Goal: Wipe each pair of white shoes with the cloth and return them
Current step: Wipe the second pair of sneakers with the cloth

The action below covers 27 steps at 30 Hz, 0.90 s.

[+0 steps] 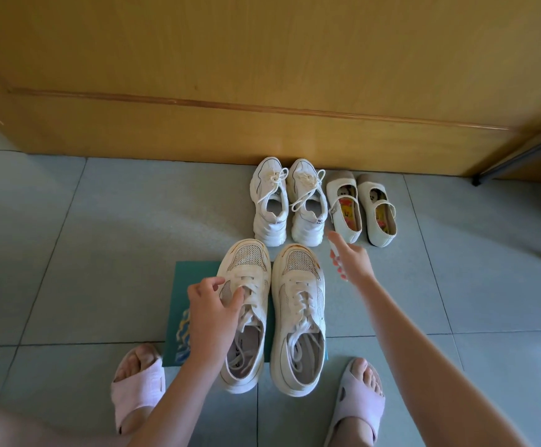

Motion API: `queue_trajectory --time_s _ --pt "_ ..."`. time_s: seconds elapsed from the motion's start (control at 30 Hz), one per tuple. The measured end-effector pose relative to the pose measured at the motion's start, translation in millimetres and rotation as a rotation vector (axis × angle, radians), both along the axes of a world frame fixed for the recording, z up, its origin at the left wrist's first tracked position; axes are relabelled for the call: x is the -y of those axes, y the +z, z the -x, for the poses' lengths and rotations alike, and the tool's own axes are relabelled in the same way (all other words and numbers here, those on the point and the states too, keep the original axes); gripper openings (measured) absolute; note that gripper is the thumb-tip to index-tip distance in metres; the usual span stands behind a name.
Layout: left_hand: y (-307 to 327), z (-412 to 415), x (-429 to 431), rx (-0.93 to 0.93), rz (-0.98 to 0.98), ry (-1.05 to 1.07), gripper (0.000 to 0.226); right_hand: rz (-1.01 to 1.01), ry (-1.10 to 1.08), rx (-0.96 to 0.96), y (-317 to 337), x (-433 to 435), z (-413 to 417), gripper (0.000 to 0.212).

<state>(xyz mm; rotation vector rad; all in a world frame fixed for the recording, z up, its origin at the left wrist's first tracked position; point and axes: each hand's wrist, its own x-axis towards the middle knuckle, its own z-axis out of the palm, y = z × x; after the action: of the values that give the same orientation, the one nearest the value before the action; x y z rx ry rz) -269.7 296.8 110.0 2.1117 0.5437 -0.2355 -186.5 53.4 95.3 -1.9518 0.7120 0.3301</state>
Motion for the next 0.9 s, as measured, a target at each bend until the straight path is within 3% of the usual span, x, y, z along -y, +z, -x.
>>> queue_trajectory --time_s 0.17,0.43,0.63,0.9 --pt "2 0 0 -0.038 -0.005 0.014 0.045 0.068 -0.079 -0.028 -11 0 17 0.041" --pt "3 3 1 -0.103 -0.046 0.000 0.063 -0.021 -0.068 0.042 -6 3 15 0.049" --pt "3 5 1 -0.104 -0.074 -0.006 0.059 0.133 0.326 0.069 26 -43 -41 0.066" --pt "0 3 -2 -0.097 -0.067 0.033 0.063 0.526 0.893 -0.092 43 -133 -84 0.054"
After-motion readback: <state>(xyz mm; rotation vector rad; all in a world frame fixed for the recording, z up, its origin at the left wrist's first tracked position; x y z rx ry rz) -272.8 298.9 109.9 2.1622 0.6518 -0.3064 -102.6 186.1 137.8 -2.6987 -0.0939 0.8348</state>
